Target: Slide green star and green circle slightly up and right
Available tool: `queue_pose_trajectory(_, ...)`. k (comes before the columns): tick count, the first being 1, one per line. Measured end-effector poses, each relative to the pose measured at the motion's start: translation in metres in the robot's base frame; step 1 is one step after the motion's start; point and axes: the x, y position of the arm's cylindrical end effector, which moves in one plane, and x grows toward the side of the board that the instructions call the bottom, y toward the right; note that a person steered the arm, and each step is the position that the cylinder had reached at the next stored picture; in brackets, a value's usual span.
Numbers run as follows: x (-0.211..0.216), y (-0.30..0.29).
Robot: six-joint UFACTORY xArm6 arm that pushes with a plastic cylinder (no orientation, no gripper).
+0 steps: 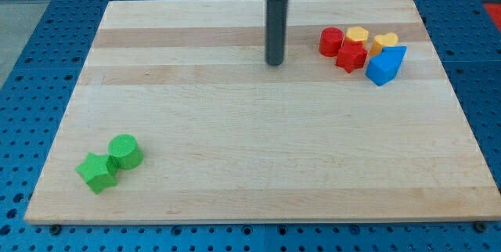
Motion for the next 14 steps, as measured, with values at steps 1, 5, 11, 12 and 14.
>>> queue_pose_trajectory(1, 0.034, -0.057)
queue_pose_trajectory(5, 0.105, -0.243)
queue_pose_trajectory(11, 0.212, -0.26)
queue_pose_trajectory(12, 0.205, -0.243)
queue_pose_trajectory(14, 0.187, -0.202)
